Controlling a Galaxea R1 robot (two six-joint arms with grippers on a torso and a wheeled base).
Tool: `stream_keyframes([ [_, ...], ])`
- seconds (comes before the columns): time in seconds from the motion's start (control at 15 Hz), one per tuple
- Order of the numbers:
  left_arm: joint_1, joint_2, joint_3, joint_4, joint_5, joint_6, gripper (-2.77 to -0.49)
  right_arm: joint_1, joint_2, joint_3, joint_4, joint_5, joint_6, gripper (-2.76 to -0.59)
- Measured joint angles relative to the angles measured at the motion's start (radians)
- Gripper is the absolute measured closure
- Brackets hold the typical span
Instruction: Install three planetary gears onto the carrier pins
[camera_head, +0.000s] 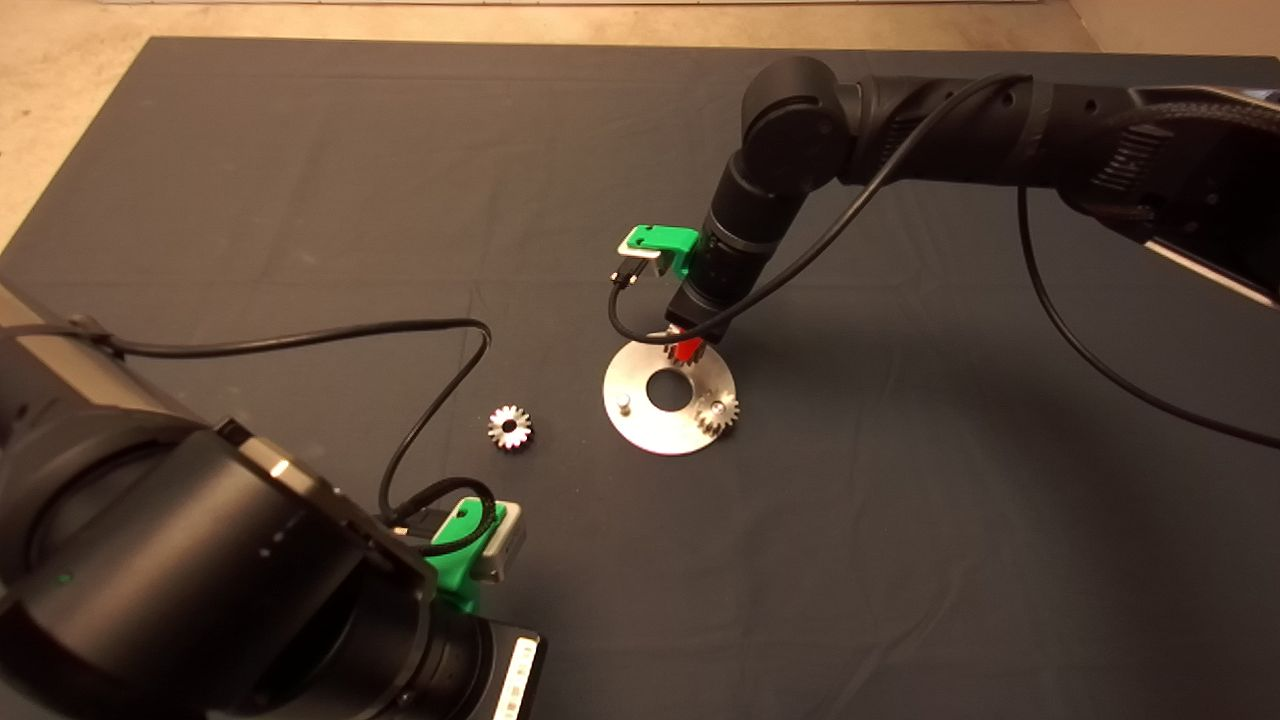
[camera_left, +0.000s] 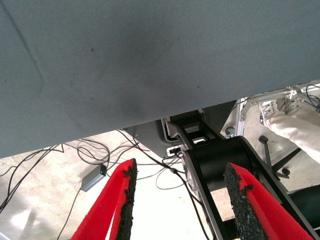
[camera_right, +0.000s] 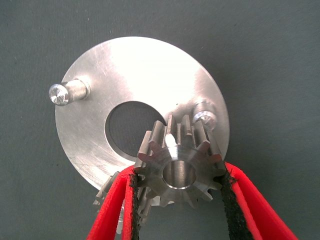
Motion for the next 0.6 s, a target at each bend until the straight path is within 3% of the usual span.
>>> stream_keyframes([
  [0.13, 0.0, 0.0, 0.0, 0.0, 0.0, 0.0, -1.18, 0.021, 0.0, 0.0, 0.0, 0.004, 0.0, -0.89],
  [0.33, 0.0, 0.0, 0.0, 0.0, 0.0, 0.0, -1.18, 0.038, 0.001, 0.0, 0.0, 0.024, 0.0, -0.89],
  [0.6, 0.0, 0.0, 0.0, 0.0, 0.0, 0.0, -1.18, 0.036, 0.006, -0.004, -0.001, 0.024, -0.003, -0.89],
])
